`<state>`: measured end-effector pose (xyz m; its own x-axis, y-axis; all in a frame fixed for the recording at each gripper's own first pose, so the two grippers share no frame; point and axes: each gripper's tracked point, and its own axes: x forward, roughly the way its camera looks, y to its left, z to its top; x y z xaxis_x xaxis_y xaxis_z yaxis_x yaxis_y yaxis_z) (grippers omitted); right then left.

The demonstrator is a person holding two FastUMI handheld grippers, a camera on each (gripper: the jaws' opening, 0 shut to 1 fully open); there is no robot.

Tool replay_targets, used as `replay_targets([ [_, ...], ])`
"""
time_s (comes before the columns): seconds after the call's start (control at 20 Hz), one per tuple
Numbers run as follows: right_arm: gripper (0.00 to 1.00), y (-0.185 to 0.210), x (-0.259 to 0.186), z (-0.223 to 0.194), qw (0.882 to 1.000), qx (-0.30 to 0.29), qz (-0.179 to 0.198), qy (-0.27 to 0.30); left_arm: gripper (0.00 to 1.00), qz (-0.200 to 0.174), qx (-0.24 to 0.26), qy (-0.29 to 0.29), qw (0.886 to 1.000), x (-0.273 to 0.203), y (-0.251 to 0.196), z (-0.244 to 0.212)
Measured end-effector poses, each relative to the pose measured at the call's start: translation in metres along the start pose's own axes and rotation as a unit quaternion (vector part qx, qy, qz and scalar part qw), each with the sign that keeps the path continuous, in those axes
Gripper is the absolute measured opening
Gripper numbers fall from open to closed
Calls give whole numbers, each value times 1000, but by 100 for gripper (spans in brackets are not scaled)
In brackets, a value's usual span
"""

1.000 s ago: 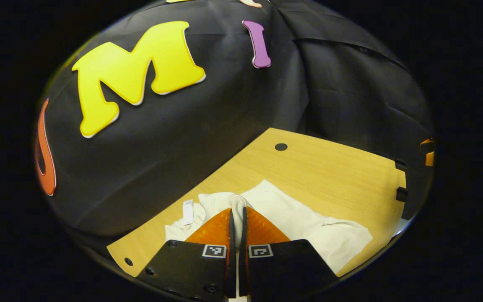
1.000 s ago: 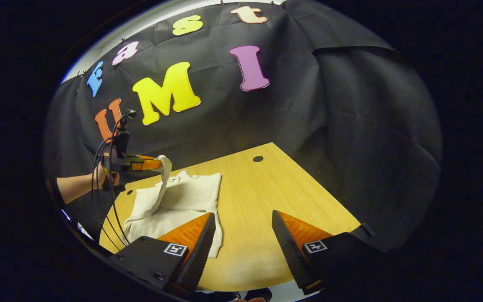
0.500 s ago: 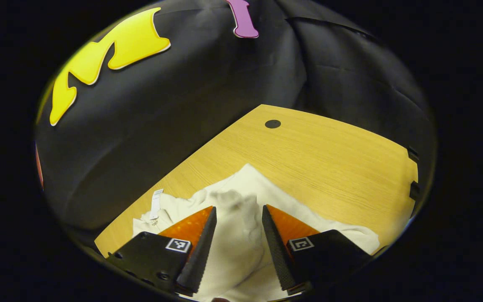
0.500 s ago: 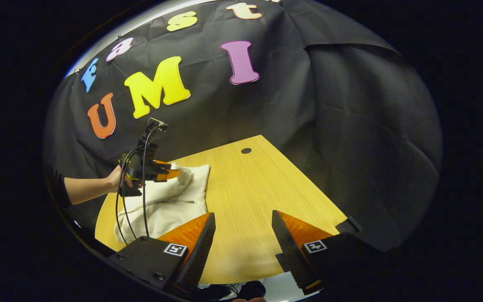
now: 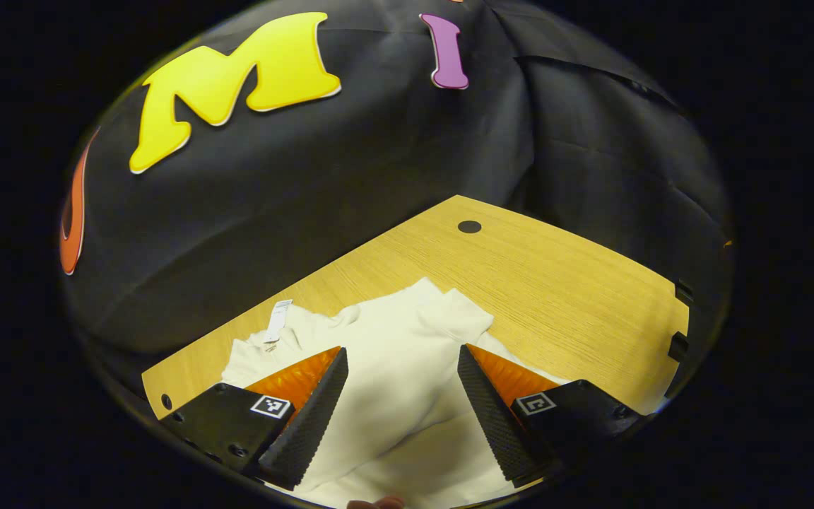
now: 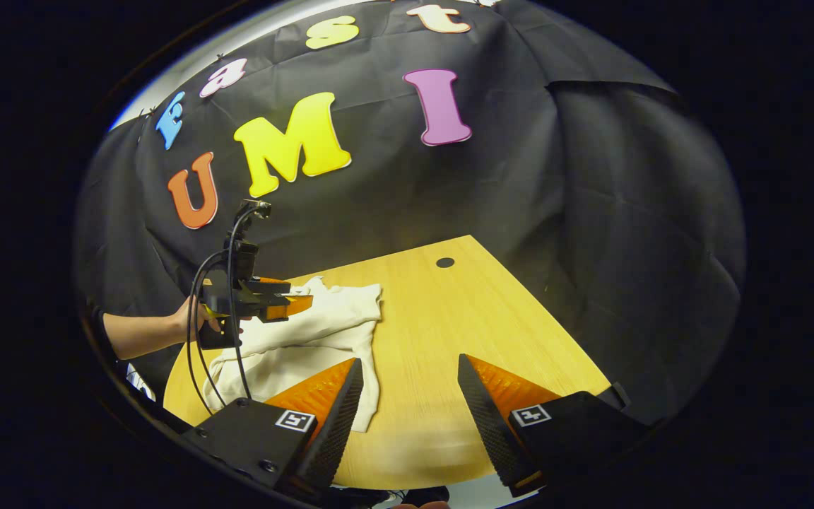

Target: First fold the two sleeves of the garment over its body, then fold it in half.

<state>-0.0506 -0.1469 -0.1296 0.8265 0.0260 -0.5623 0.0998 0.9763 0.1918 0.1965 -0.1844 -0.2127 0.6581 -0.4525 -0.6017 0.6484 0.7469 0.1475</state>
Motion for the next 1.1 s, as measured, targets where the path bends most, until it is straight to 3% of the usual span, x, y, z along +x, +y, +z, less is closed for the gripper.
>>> replay_targets([
  [0.25, 86, 33, 23, 2, 999, -31, 36, 14, 99, 55, -69, -19, 996, -69, 32, -29],
  [0.35, 81, 44, 32, 0, 998, -39, 45, 25, 99, 78, -97, -20, 992, -98, 42, -46],
  [0.45, 88, 56, 44, -10, 996, -62, 49, 42, 99, 95, -131, -17, 987, -122, 46, -67],
  [0.55, 88, 66, 54, -26, 992, -93, 51, 68, 99, 107, -171, 4, 979, -143, 43, -94],
  [0.7, 93, 81, 65, -55, 986, -106, 58, 115, 100, 117, -215, 37, 969, -169, 31, -133],
  [1.1, 93, 84, 81, -110, 969, -142, 57, 192, 100, 125, -272, 128, 946, -229, 5, -219],
])
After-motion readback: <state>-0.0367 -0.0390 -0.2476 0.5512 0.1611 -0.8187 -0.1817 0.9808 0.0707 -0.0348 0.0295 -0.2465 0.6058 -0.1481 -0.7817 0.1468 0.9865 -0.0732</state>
